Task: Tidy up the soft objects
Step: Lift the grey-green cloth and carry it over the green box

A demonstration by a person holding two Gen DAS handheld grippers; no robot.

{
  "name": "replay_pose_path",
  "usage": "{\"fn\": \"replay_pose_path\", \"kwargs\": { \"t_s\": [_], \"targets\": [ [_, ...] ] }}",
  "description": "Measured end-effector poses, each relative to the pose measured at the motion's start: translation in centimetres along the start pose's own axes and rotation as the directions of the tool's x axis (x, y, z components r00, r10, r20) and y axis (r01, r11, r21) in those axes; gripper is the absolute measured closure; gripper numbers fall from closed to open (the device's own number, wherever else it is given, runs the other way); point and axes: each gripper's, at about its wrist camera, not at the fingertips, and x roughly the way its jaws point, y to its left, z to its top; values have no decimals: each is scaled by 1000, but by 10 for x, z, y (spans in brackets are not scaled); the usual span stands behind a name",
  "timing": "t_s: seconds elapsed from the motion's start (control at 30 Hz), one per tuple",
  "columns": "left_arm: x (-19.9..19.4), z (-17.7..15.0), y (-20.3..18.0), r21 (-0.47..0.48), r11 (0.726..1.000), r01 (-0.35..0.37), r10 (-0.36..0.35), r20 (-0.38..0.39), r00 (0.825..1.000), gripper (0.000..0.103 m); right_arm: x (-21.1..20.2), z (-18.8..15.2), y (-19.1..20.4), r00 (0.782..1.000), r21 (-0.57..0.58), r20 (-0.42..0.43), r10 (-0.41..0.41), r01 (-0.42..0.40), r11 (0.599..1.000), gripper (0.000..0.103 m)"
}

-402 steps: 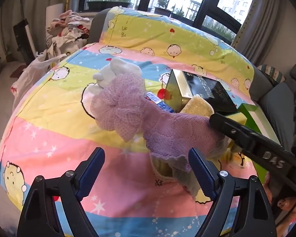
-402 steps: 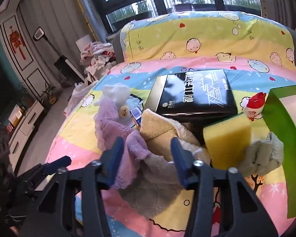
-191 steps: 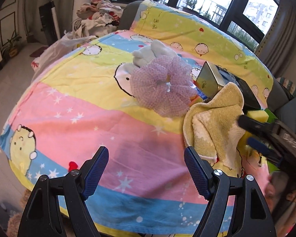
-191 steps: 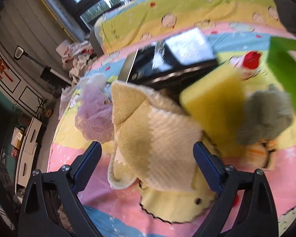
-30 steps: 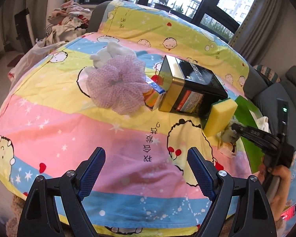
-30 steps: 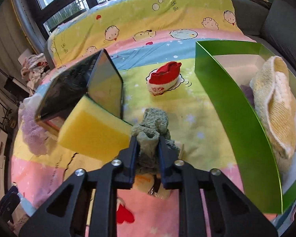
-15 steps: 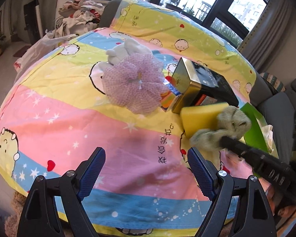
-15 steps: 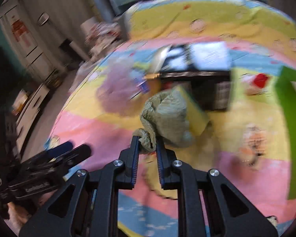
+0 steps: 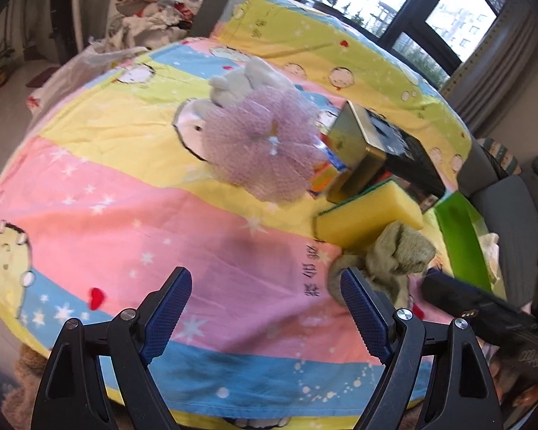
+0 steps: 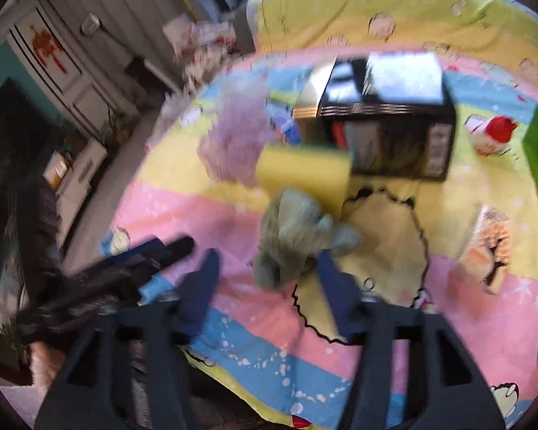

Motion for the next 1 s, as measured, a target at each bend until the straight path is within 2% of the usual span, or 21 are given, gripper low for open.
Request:
{"fn": "replay_pose_path", "kwargs": {
  "t_s": [0.07, 0.17, 0.33, 0.47, 0.53, 0.57, 0.63, 0.7, 0.73, 0.8, 0.9, 1.0],
  "targets": [
    [4, -3, -6, 12, 999, 53, -53, -14, 998, 18, -16, 1, -3, 998, 6, 57, -22, 21, 1000, 40],
    [10, -8, -19, 38, 993, 111, -109, -34, 993, 18, -20, 4, -14, 995, 46, 94, -25, 21, 999, 31],
    [33, -18, -45, 85, 977, 196, -185, -127, 975, 18, 12, 2, -37, 999, 114, -17, -39, 41, 993, 29],
    [50, -23, -52, 89, 981, 175, -160, -155, 975, 18, 33, -2, -52, 995, 154, -91, -31, 45, 987, 31],
    [52, -23, -52, 87, 982, 165, -152, -143, 978, 19, 43, -6, -56, 991, 171, -130, -17, 40, 984, 38],
    [52, -23, -54, 94, 983, 161, -147, -141, 979, 25, 45, -7, -57, 992, 177, -130, -6, 29, 984, 41],
    [53, -23, -59, 123, 979, 162, -146, -129, 981, 38, 45, -8, -55, 992, 181, -127, 19, 4, 983, 56],
    [55, -25, -64, 134, 975, 177, -159, -136, 978, 55, 47, -8, -50, 990, 168, -132, 42, -19, 986, 64],
    [56, -26, -66, 143, 973, 183, -164, -138, 977, 58, 49, -8, -48, 989, 158, -137, 52, -30, 987, 67],
    [56, -27, -71, 155, 968, 200, -179, -140, 974, 71, 49, -9, -45, 988, 149, -140, 60, -38, 988, 68],
    [46, -27, -76, 188, 962, 197, -178, -114, 977, 73, 43, -8, -43, 989, 147, -121, 79, -61, 987, 72],
    [21, -25, -86, 233, 947, 220, -212, -58, 975, 73, 19, -4, -34, 995, 112, -53, 87, -81, 990, 72]
  ]
}}
